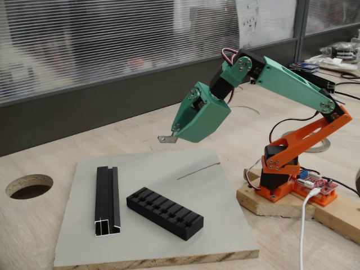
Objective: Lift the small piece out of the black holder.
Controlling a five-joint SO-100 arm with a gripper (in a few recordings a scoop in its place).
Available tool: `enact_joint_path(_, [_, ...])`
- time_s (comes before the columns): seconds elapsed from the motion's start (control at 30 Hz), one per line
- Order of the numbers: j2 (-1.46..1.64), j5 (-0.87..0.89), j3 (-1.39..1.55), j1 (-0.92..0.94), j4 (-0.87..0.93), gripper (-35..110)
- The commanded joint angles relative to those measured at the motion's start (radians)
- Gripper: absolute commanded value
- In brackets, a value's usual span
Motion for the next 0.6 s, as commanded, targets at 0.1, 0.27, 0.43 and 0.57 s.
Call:
enact_joint_path(0.1, [0.078, 0.012, -0.008, 0.026, 0.006, 11])
enact_joint_path(0.27, [0.078, 0.012, -0.009, 0.026, 0.006, 11])
enact_joint_path(0.43, [0.077, 0.014, -0.058, 0.028, 0.006, 11])
enact_joint_path(0.57, [0.069, 0.014, -0.098, 0.028, 0.008, 11])
